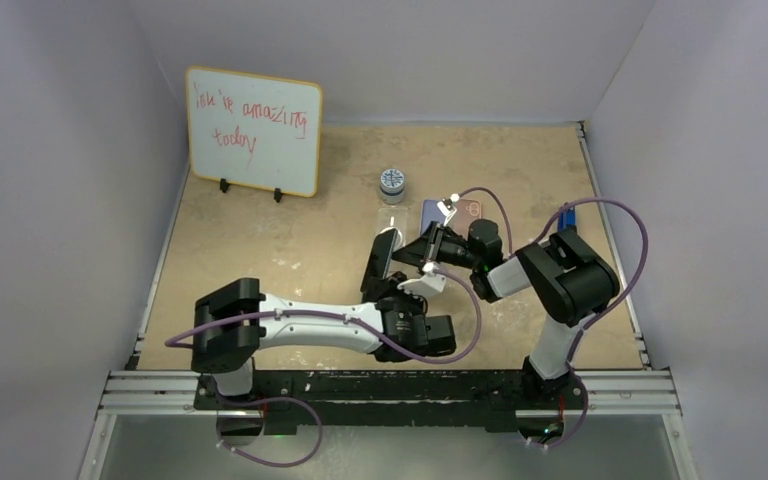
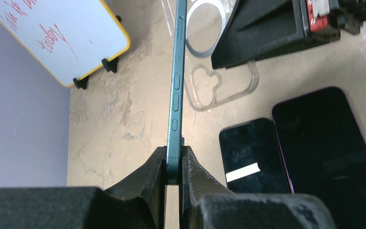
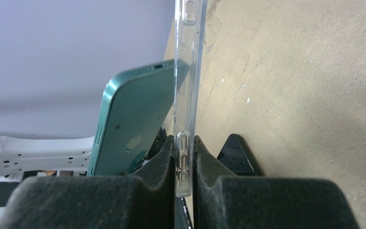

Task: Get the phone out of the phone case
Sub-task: Remove the phone case from the phone, then place the phone at the center of the board.

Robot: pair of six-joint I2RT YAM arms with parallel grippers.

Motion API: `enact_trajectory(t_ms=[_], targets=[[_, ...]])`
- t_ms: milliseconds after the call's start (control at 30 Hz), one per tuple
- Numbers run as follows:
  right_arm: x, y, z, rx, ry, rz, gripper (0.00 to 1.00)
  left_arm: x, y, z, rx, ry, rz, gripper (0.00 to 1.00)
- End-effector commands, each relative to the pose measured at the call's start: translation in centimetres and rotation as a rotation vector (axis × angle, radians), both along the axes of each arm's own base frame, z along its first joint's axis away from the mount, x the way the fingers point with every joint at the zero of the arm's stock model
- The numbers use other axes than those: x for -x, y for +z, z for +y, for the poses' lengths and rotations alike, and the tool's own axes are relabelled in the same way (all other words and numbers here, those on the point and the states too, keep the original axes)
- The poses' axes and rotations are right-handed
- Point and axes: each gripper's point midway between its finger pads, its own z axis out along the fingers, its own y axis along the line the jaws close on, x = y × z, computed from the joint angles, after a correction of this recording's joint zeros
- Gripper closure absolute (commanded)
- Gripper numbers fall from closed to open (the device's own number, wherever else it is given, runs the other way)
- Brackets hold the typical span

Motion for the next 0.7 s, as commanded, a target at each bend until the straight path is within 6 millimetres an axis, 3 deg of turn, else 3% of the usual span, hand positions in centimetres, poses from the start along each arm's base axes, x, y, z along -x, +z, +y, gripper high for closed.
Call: enact_trajectory(t_ms=[0, 167, 467, 667], targets=[[-1.1, 1.2, -0.6, 0.033, -0.049, -0.108, 1.0, 1.7, 2.4, 3.4, 0.019, 0.067, 0.007, 1.0], [-1.9, 0.7, -1.4, 0.123, -0.099, -0.141, 1.0, 3.2, 1.8, 6.1, 0.043, 0.097, 0.072, 1.0], [-2.8, 0.5, -2.8, 0.218, -0.162, -0.178, 1.0, 4.8, -0.7, 7.1, 0.165, 0.039, 0.236, 1.0], [-2.9, 0.5, -3.0, 0.218, -0.168, -0.179, 1.0, 4.6, -4.0, 8.6, 0.134, 0.073, 0.35, 1.0]])
